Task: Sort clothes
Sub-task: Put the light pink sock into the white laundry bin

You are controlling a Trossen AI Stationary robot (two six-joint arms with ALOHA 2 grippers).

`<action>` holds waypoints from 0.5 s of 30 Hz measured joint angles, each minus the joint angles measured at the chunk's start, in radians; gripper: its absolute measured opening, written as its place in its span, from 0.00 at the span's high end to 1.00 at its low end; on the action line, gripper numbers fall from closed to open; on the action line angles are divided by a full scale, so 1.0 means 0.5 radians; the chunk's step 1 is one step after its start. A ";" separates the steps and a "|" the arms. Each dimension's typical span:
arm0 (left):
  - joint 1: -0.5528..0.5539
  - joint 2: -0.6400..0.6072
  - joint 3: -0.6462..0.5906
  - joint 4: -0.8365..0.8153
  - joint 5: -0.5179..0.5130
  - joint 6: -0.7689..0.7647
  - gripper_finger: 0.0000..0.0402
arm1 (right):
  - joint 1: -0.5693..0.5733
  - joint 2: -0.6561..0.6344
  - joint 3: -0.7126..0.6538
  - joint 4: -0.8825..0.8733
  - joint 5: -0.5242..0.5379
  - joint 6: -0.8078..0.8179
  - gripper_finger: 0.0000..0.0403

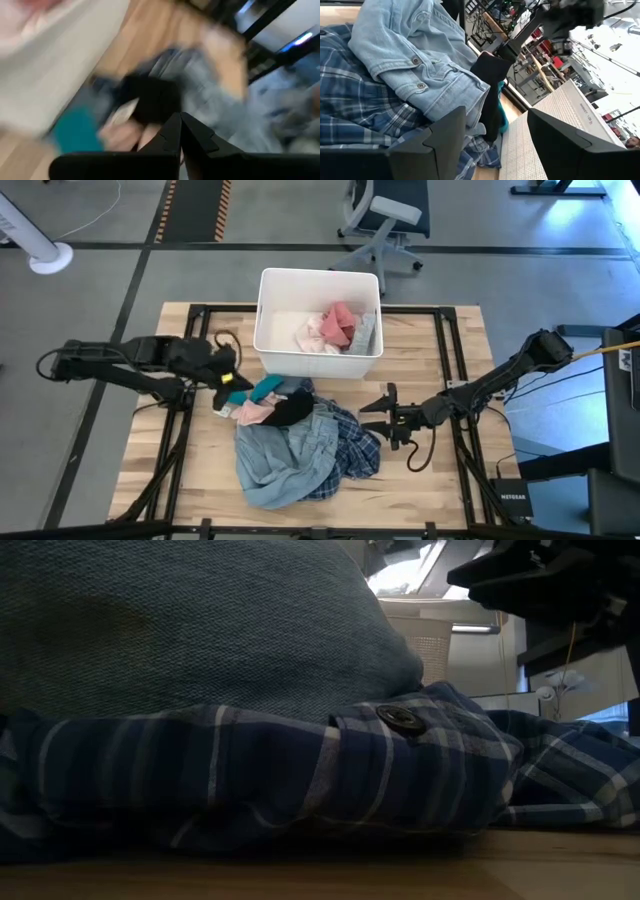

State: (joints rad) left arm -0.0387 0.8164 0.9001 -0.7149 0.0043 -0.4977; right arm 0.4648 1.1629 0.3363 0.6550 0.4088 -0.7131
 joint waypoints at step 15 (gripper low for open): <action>0.009 0.290 -0.182 -0.414 -0.030 -0.357 1.00 | -0.001 0.000 0.000 -0.003 0.019 0.016 0.42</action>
State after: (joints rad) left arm -0.0341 0.9615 0.8093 -0.9219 -0.0108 -0.6762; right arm 0.4644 1.1629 0.3363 0.6537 0.4183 -0.7053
